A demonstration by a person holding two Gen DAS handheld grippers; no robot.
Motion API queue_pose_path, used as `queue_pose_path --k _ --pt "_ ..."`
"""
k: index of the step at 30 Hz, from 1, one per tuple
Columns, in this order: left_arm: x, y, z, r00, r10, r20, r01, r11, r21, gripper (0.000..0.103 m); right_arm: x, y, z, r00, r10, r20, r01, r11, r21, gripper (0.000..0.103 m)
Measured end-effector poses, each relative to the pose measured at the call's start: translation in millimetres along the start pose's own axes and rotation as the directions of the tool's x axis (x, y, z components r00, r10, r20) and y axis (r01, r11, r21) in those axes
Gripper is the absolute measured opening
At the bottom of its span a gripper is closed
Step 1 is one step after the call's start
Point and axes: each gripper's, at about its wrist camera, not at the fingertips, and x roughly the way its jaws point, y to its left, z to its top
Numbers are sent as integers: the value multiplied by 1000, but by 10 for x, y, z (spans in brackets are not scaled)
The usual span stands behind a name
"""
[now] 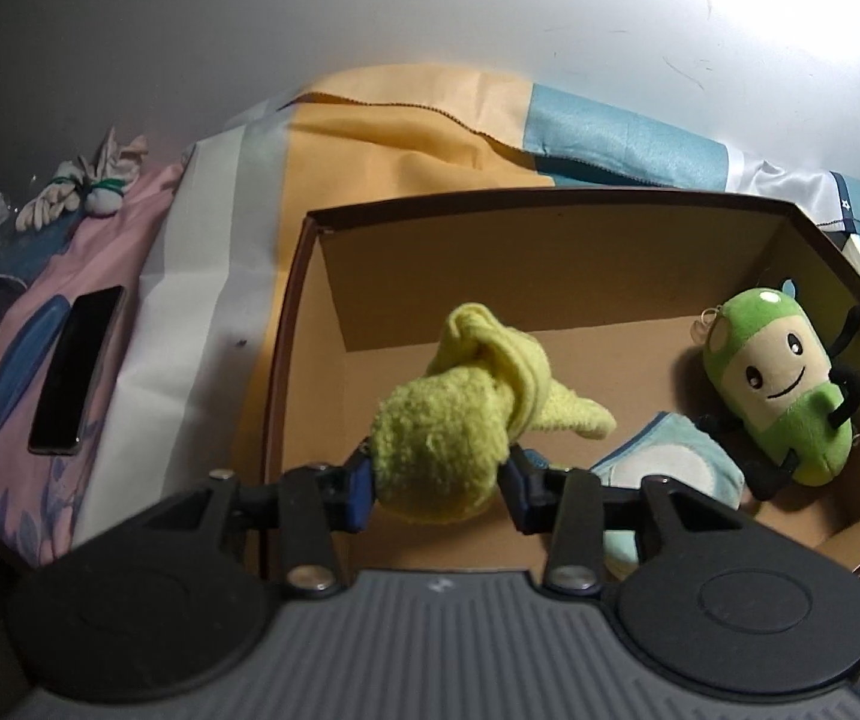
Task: Organize soft objects
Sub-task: 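Open the left tool over the box dropping the towel while the right tool carries the bunny there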
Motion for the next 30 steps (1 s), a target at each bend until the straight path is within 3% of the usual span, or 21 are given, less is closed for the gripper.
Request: queue_pose_path --k 3,14,21,30 --pt "-21 -3 18 1000 7 4 -7 1000 3 60 209 134 101 1000 2 -31 -3 999 -39 14" --pt "-536 188 -55 999 0 35 3 997 -79 61 1287 369 393 980 -12 -200 -25 983 -181 14" --pt "-859 153 -163 997 40 69 -35 996 -81 61 2093 183 264 940 -86 -331 25 982 -185 14" --pt "-1024 183 -273 993 102 60 -96 991 -91 64 2783 23 -95 883 -226 -410 131 960 -248 14"
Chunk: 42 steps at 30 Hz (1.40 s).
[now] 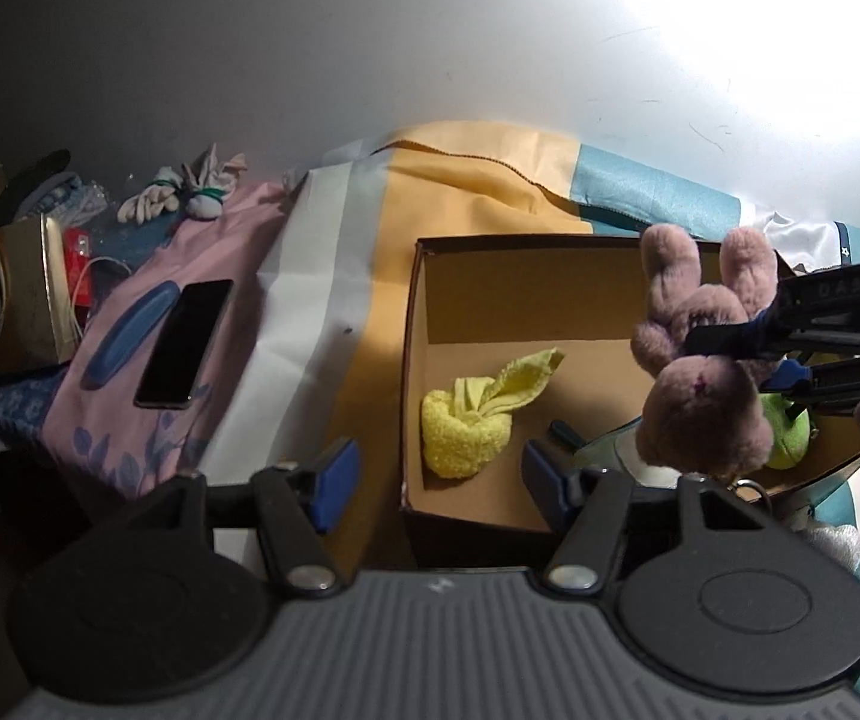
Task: Organize soft objects
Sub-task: 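Open the left tool over the box dropping the towel while the right tool carries the bunny there, then lower the pink bunny into the box and open the right tool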
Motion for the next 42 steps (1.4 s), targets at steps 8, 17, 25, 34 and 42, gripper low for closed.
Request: queue_pose_path --k 8,17,25,34,42 --pt "-18 83 -57 999 32 -20 -32 999 -18 65 279 93 -48 986 -161 28 164 978 -128 19" --pt "-51 133 -143 998 50 -43 -51 999 -16 65 39 92 -48 975 -197 104 211 965 -156 20" --pt "-88 87 -258 996 69 -63 -68 998 20 66 -430 313 -380 972 -133 194 173 962 -211 20" --pt "-164 140 -437 996 27 -82 -24 999 37 67 -792 394 -925 969 -83 233 143 957 -253 20" --pt "-151 185 -640 991 -2 -132 9 999 52 68 -923 337 -1409 965 -116 234 182 941 -286 20"
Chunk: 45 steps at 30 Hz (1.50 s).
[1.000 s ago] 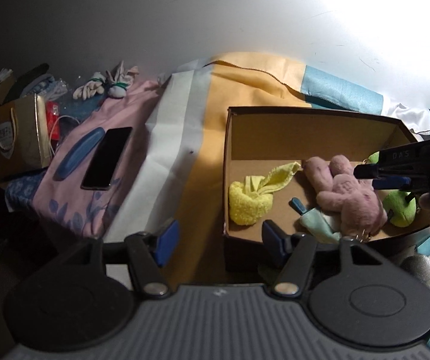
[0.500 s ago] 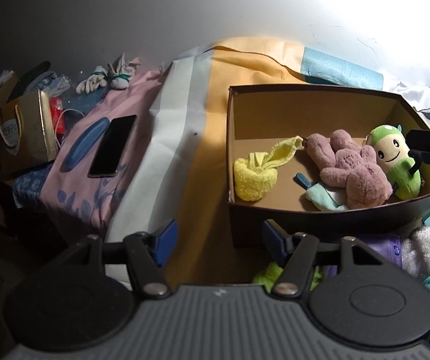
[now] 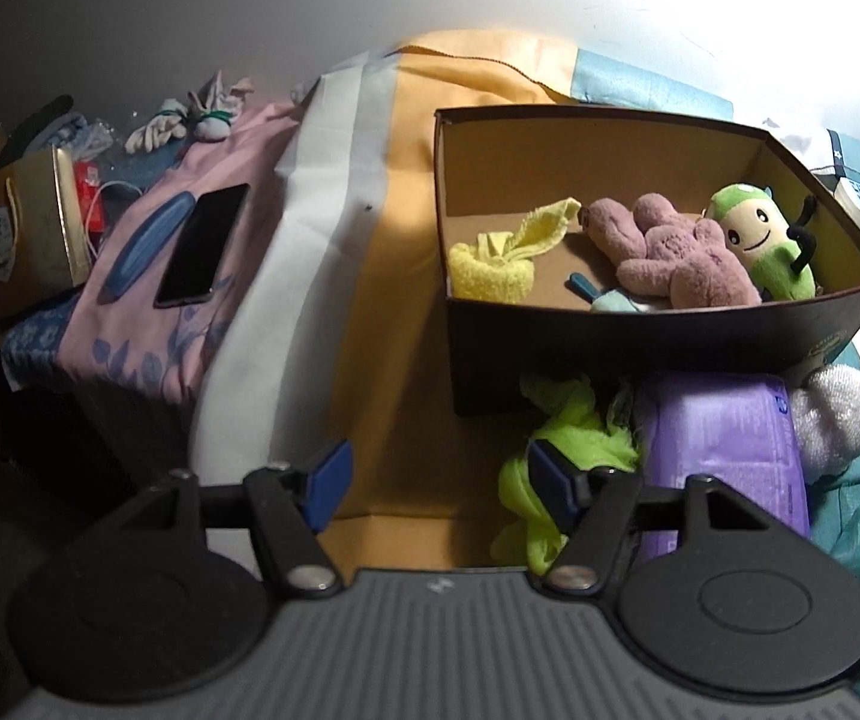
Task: Organize soft objects
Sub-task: 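Lower the pink bunny into the box and open the right tool, then grasp the grey striped sock with the left tool while the right tool grasps the green knit sock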
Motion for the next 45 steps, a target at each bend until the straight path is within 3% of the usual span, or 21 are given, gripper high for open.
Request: queue_pose_path --k 11,24,28,32,39,45 --pt "-23 62 -151 999 -14 -30 14 1000 1 69 -105 -57 -399 998 -7 -63 12 996 89 20" --pt "31 125 -348 996 -52 -72 52 999 -2 69 -124 10 -762 988 -39 -152 38 999 -7 21" --pt "-16 159 -488 994 -100 -51 101 995 14 69 -107 92 -849 980 -45 -192 26 994 -103 22" --pt "-25 164 -632 986 -150 -67 153 988 31 69 -89 87 -927 970 -17 -242 -12 993 -116 22" --pt "-102 82 -801 955 -289 -71 294 954 58 71 -17 93 -1027 949 8 -314 -48 992 -118 23" --pt "-8 -77 -804 951 -294 -93 301 951 71 73 71 69 -1099 936 13 -352 -52 994 -101 25"
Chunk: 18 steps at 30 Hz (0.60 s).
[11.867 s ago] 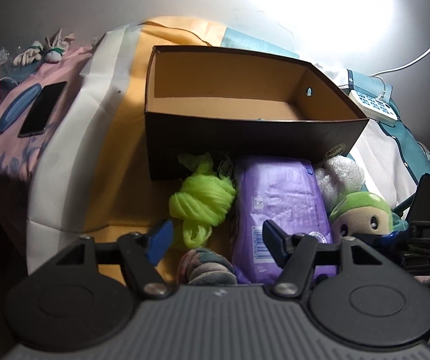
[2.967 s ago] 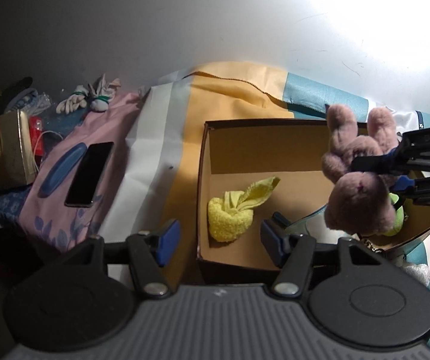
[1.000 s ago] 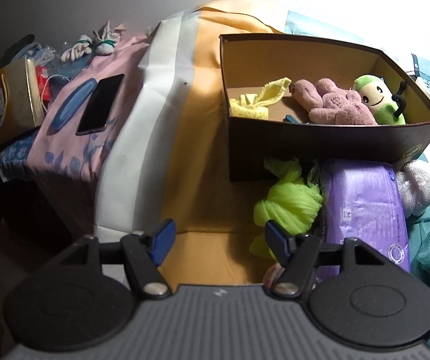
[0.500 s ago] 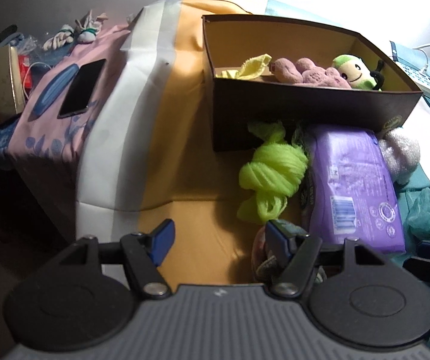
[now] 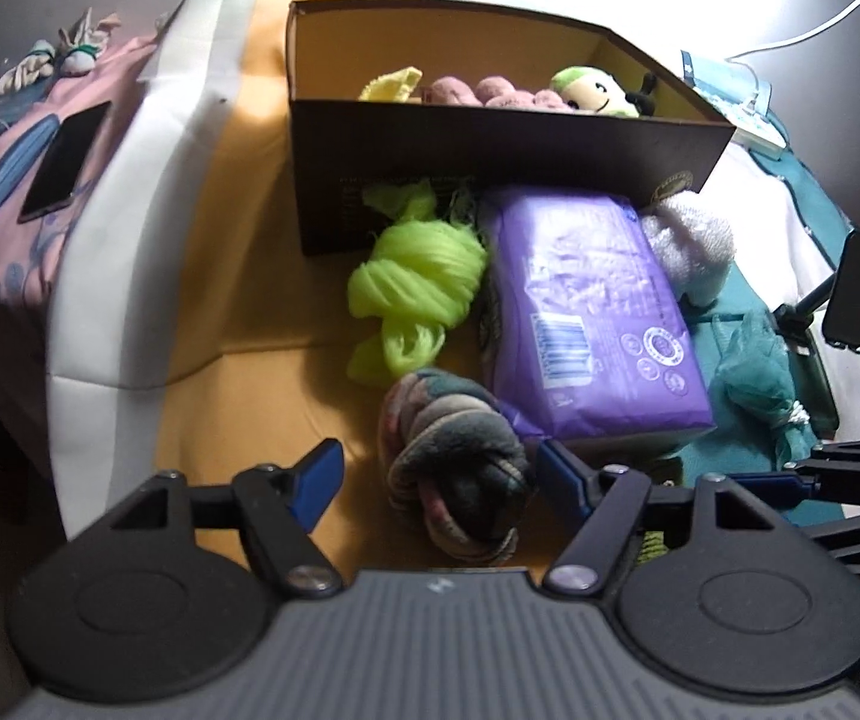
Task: Organize soft objects
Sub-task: 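Grasp the grey striped sock with the left tool while the right tool grasps the green knit sock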
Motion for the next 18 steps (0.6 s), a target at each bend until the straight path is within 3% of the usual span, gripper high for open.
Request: queue_pose_path --k 3,8,15,18 --pt "74 -23 -12 1000 0 -17 0 1000 3 73 28 -22 -20 1000 -21 -10 21 1000 2 26" --pt "194 -33 -42 999 30 -40 -29 999 35 74 105 -85 -50 998 47 -49 -46 999 23 28" --pt "203 15 -123 999 34 -20 -33 998 53 74 159 -93 -62 996 74 -55 -73 997 28 31" --pt "248 41 -165 999 23 -33 -21 998 55 61 210 -87 -51 993 105 -60 -103 994 23 31"
